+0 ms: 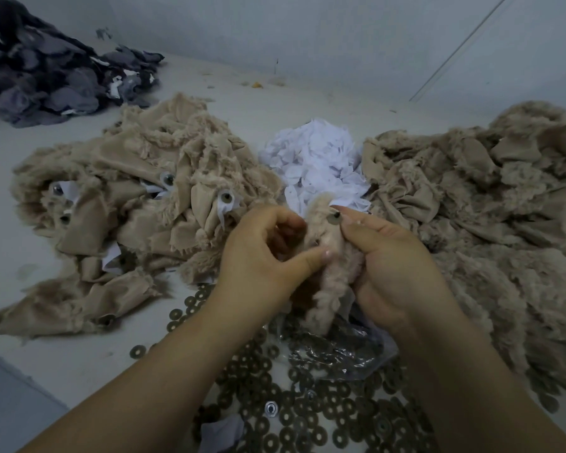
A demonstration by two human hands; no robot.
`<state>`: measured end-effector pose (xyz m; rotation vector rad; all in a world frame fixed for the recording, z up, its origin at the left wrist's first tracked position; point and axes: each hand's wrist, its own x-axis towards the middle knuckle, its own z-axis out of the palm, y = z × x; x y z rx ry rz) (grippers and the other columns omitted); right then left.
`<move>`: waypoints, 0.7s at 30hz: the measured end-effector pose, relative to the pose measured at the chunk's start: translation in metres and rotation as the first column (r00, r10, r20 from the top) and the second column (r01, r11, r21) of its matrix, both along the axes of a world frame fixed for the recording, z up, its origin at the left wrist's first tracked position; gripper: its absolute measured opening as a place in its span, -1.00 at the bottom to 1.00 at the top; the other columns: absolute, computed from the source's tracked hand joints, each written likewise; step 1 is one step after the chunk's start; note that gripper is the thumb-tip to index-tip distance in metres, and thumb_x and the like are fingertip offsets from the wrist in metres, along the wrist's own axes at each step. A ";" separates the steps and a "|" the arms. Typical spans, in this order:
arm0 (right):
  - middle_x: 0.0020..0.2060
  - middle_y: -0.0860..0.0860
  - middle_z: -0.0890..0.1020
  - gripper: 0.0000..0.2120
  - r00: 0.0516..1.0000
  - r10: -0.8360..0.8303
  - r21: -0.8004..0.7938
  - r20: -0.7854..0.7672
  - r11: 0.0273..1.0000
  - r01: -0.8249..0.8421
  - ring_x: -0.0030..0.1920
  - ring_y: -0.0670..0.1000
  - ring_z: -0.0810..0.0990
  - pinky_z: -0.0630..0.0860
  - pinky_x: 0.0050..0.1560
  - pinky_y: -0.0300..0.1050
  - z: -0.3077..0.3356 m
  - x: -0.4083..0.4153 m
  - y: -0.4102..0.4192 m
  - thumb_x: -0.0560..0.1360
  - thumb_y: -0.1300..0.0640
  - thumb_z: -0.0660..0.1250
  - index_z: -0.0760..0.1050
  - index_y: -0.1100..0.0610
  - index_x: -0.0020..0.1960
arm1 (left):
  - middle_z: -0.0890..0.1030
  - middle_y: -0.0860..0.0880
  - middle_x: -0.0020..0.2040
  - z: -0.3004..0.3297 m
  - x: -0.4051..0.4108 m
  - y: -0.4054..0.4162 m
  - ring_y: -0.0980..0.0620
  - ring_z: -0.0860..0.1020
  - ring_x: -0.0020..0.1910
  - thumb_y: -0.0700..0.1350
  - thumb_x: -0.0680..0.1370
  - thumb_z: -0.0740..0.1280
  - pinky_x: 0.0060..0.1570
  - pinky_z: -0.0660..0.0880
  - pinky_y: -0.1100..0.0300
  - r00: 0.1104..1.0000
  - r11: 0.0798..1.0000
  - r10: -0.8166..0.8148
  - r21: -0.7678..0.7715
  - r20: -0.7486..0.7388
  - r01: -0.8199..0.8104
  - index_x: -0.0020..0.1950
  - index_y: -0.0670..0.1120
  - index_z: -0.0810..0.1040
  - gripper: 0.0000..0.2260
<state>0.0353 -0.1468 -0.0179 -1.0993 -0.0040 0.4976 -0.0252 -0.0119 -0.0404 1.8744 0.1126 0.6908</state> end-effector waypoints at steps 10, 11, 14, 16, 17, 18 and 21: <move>0.18 0.25 0.63 -0.14 0.998 -0.011 0.144 -0.068 0.989 0.021 0.06 0.13 0.71 0.66 0.03 0.02 0.006 0.004 -0.004 0.11 0.29 0.52 0.36 0.26 0.39 | 0.51 -0.04 -0.34 0.009 0.014 0.003 0.04 0.42 -0.42 -0.07 0.48 0.35 -0.42 0.38 0.13 0.993 0.978 -0.115 -0.176 -0.001 0.113 -0.25 -0.03 0.54 -0.88; 0.15 0.26 0.65 -0.15 0.997 0.000 0.147 -0.072 0.989 0.011 0.03 0.13 0.72 0.67 -0.02 0.01 0.006 0.003 -0.003 0.09 0.29 0.53 0.38 0.28 0.36 | 0.52 0.01 -0.33 0.010 0.015 0.003 0.05 0.44 -0.39 -0.08 0.48 0.33 -0.40 0.41 0.11 0.995 0.980 -0.104 -0.173 0.003 0.103 -0.25 -0.03 0.53 -0.88; -0.09 0.20 0.73 -0.48 0.993 0.095 0.074 -0.065 0.993 -0.090 -0.16 0.05 0.74 0.65 -0.24 -0.15 0.004 -0.003 0.001 0.17 0.23 0.52 0.56 0.34 0.11 | 0.50 0.14 -0.36 0.011 0.017 0.002 0.15 0.44 -0.37 -0.17 0.56 0.32 -0.34 0.40 0.23 0.999 0.996 0.007 -0.092 0.036 -0.004 -0.24 -0.01 0.50 -0.82; -0.19 0.14 0.73 -0.56 0.991 0.126 0.017 -0.051 0.992 -0.125 -0.26 -0.01 0.72 0.61 -0.30 -0.21 0.000 -0.004 0.002 0.22 0.15 0.52 0.62 0.32 0.05 | 0.44 0.14 -0.38 0.012 0.018 0.001 0.19 0.39 -0.39 -0.23 0.58 0.30 -0.36 0.33 0.34 0.992 0.996 0.091 0.005 0.087 -0.092 -0.23 -0.03 0.46 -0.80; -0.24 0.10 0.72 -0.59 0.991 0.125 -0.003 -0.040 0.992 -0.125 -0.29 -0.04 0.70 0.60 -0.31 -0.23 -0.002 -0.003 0.001 0.23 0.09 0.52 0.65 0.29 0.00 | 0.43 0.12 -0.37 0.013 0.017 0.000 0.19 0.38 -0.38 -0.24 0.58 0.28 -0.37 0.31 0.37 0.985 0.989 0.122 0.072 0.119 -0.131 -0.21 -0.06 0.45 -0.81; -0.26 0.07 0.71 -0.63 0.992 0.127 -0.023 -0.027 0.992 -0.127 -0.31 -0.05 0.68 0.60 -0.31 -0.23 -0.002 -0.001 0.000 0.22 0.03 0.53 0.69 0.25 -0.07 | 0.41 0.12 -0.36 0.013 0.016 -0.001 0.18 0.38 -0.37 -0.24 0.58 0.28 -0.38 0.29 0.38 0.978 0.975 0.149 0.145 0.148 -0.170 -0.20 -0.09 0.43 -0.83; -0.11 0.11 0.74 -0.56 0.977 0.214 -0.086 0.003 0.973 -0.213 -0.14 0.01 0.73 0.64 -0.16 -0.16 0.000 -0.001 -0.002 0.22 -0.14 0.51 0.73 0.18 -0.07 | 0.39 0.12 -0.35 0.014 0.014 -0.005 0.16 0.38 -0.37 -0.22 0.60 0.26 -0.39 0.25 0.36 0.968 0.922 0.186 0.312 0.168 -0.231 -0.18 -0.09 0.39 -0.84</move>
